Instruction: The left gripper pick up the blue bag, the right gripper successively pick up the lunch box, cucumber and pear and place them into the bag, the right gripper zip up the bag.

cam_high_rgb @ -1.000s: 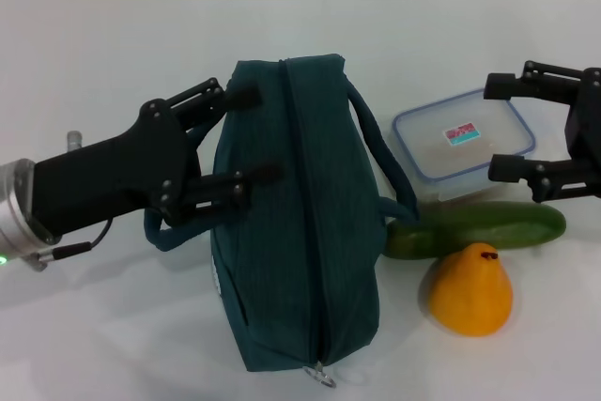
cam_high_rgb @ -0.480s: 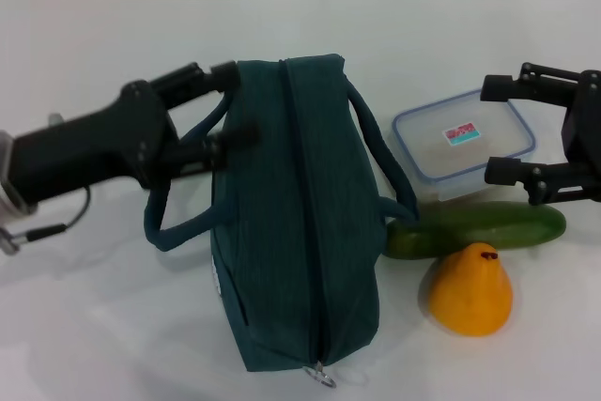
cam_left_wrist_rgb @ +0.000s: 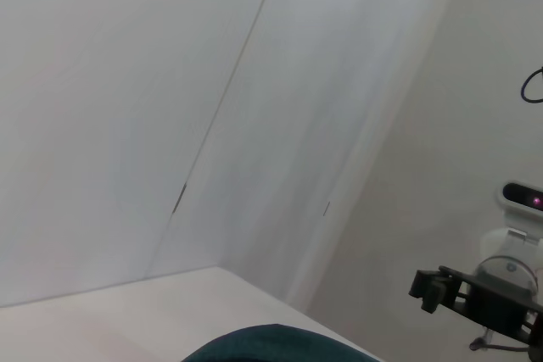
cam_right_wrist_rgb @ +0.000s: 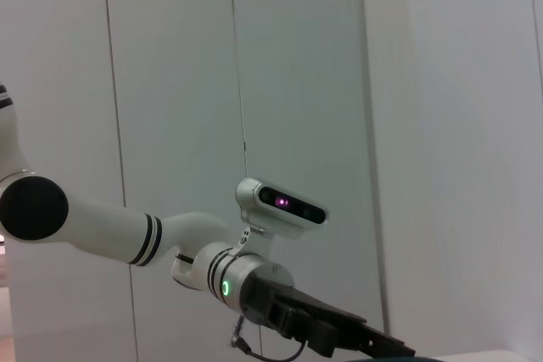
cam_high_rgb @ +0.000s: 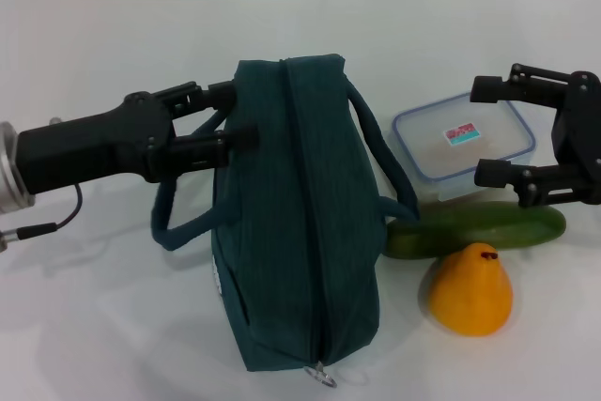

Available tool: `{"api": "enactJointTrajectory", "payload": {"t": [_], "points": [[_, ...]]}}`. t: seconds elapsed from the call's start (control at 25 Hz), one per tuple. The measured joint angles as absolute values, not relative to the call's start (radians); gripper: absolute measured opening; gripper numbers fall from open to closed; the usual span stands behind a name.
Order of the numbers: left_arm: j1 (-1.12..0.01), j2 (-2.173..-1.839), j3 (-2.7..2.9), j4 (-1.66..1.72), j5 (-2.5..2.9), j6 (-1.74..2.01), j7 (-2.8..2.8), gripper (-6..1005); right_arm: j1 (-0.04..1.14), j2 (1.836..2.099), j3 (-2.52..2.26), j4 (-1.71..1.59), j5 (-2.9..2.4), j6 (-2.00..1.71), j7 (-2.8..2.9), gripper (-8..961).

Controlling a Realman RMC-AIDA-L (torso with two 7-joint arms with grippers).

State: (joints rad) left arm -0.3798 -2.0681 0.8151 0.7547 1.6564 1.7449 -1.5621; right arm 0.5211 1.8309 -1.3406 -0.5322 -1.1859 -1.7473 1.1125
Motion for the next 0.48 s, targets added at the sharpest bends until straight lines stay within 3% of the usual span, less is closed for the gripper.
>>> {"api": "enactJointTrajectory", "payload": {"t": [0.48], "points": [[-0.337, -2.091, 0.859, 0.948, 1.7, 1.741, -1.758, 771, 0.524, 1.843, -1.345, -0.552, -1.186, -1.739, 1.118, 873]]}}
